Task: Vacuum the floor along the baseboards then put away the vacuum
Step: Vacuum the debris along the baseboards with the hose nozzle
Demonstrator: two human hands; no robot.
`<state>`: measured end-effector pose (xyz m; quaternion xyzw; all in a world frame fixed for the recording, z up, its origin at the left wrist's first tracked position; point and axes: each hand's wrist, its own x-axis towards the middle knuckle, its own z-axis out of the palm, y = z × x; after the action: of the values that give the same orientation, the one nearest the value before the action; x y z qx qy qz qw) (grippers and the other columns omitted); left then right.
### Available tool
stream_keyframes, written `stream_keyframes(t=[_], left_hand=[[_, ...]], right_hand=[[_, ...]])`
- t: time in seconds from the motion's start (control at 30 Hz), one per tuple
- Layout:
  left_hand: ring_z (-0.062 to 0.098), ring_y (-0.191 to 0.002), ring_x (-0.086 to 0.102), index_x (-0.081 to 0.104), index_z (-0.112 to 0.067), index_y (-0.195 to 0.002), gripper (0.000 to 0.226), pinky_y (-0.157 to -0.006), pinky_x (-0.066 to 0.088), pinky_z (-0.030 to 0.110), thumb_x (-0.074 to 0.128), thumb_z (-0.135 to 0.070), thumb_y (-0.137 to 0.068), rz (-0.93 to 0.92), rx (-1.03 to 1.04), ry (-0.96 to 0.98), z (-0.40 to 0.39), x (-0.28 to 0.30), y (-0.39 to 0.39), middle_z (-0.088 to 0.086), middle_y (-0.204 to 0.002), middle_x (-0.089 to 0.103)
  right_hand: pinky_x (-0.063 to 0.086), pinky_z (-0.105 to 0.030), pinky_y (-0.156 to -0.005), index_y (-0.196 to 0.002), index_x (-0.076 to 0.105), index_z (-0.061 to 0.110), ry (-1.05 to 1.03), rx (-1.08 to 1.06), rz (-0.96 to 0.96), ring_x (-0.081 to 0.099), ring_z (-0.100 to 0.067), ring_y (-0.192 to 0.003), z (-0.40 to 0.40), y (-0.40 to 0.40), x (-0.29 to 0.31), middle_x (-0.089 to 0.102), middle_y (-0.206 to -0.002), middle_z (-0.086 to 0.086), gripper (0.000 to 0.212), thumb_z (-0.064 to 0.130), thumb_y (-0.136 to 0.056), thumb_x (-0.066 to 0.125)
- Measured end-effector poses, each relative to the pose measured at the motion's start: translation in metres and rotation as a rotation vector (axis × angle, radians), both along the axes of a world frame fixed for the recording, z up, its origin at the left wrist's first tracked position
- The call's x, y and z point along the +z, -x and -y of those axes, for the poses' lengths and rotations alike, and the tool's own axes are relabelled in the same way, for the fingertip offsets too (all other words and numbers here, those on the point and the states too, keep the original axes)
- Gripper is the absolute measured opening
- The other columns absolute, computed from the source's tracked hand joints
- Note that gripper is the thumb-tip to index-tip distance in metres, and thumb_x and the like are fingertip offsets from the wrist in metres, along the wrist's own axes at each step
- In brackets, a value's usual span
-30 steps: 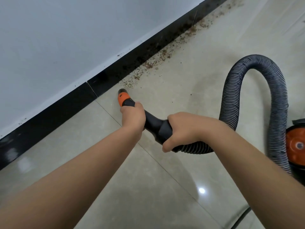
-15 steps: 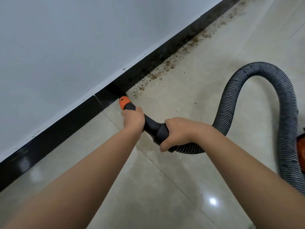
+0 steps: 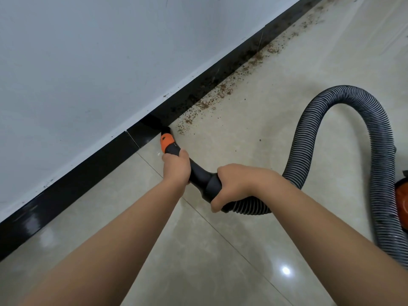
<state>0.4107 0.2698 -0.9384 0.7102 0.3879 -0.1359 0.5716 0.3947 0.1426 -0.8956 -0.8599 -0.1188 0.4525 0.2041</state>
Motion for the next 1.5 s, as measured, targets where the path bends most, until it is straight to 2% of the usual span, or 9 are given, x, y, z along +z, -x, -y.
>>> stream_keyframes(t=[0.13,0.27,0.5,0.73,0.83,1.0,1.17,1.27,1.5], left_hand=[[0.027,-0.097,0.049,0.024,-0.008,-0.138,0.045,-0.075,0.048,0.04,0.034,-0.029,-0.099,-0.032,-0.024,0.063,0.009,0.003,0.008,0.011,-0.11,0.045],[0.032,-0.111,0.051,0.025,-0.01,-0.139,0.047,-0.075,0.047,0.039,0.036,-0.031,-0.098,-0.071,-0.022,0.152,0.025,0.006,0.006,0.015,-0.127,0.047],[0.031,-0.11,0.051,0.027,-0.01,-0.14,0.047,-0.071,0.044,0.035,0.036,-0.03,-0.098,-0.068,-0.049,0.238,0.05,0.012,0.001,0.014,-0.13,0.046],[0.027,-0.093,0.047,0.027,-0.008,-0.138,0.045,-0.072,0.045,0.037,0.035,-0.029,-0.099,-0.047,-0.024,0.14,0.034,0.007,0.001,0.015,-0.123,0.048],[0.029,-0.099,0.05,0.028,-0.008,-0.138,0.045,-0.072,0.045,0.038,0.035,-0.029,-0.099,-0.04,-0.015,0.09,0.016,0.003,-0.006,0.015,-0.125,0.048],[0.029,-0.1,0.05,0.028,-0.009,-0.137,0.044,-0.073,0.045,0.039,0.035,-0.03,-0.099,-0.035,-0.035,0.05,0.0,-0.003,-0.013,0.015,-0.126,0.047],[0.033,-0.112,0.05,0.025,-0.008,-0.138,0.045,-0.074,0.047,0.041,0.033,-0.029,-0.1,-0.049,-0.028,0.026,0.001,-0.005,-0.016,0.015,-0.128,0.046],[0.033,-0.111,0.051,0.023,-0.007,-0.139,0.046,-0.077,0.048,0.042,0.032,-0.029,-0.1,-0.042,-0.041,-0.007,0.002,-0.006,-0.017,0.016,-0.127,0.046],[0.033,-0.114,0.048,0.021,-0.008,-0.141,0.047,-0.075,0.046,0.04,0.032,-0.029,-0.1,-0.06,-0.065,-0.032,0.004,-0.007,-0.014,0.016,-0.132,0.043]], right_hand=[[0.05,-0.023,-0.057,-0.075,0.064,0.017,0.074,0.035,-0.041,0.065,-0.015,-0.063,0.007,0.006,0.016,0.065,-0.068,0.003,0.025,0.038,-0.067,0.076],[0.053,-0.025,-0.061,-0.071,0.063,0.019,0.127,0.023,-0.047,0.068,-0.017,-0.069,0.021,0.006,0.032,0.067,-0.07,0.002,0.027,0.041,-0.064,0.077],[0.054,-0.026,-0.062,-0.069,0.067,0.019,0.181,-0.006,-0.058,0.069,-0.016,-0.068,0.044,0.003,0.042,0.069,-0.068,0.003,0.029,0.043,-0.057,0.076],[0.054,-0.026,-0.064,-0.073,0.064,0.019,0.132,0.002,-0.02,0.068,-0.017,-0.072,0.03,0.002,0.025,0.068,-0.073,0.002,0.026,0.039,-0.063,0.077],[0.055,-0.028,-0.068,-0.071,0.066,0.019,0.092,0.003,0.004,0.068,-0.017,-0.073,0.012,0.0,0.016,0.069,-0.073,0.002,0.024,0.039,-0.064,0.075],[0.05,-0.023,-0.058,-0.073,0.065,0.017,0.039,-0.022,0.013,0.065,-0.015,-0.064,-0.002,-0.003,0.006,0.067,-0.069,0.003,0.021,0.036,-0.066,0.074],[0.051,-0.025,-0.058,-0.082,0.059,0.014,0.02,-0.063,0.032,0.068,-0.02,-0.071,-0.001,0.0,-0.005,0.07,-0.079,-0.003,0.024,0.03,-0.068,0.071],[0.042,-0.025,-0.054,-0.086,0.043,0.018,0.043,-0.066,0.126,0.059,-0.016,-0.07,0.001,0.004,-0.009,0.061,-0.081,0.003,0.036,0.036,-0.071,0.07],[0.031,-0.025,-0.049,-0.095,0.037,0.019,0.073,-0.104,0.249,0.045,-0.008,-0.062,0.003,0.019,-0.021,0.044,-0.075,0.009,0.045,0.046,-0.074,0.066]])
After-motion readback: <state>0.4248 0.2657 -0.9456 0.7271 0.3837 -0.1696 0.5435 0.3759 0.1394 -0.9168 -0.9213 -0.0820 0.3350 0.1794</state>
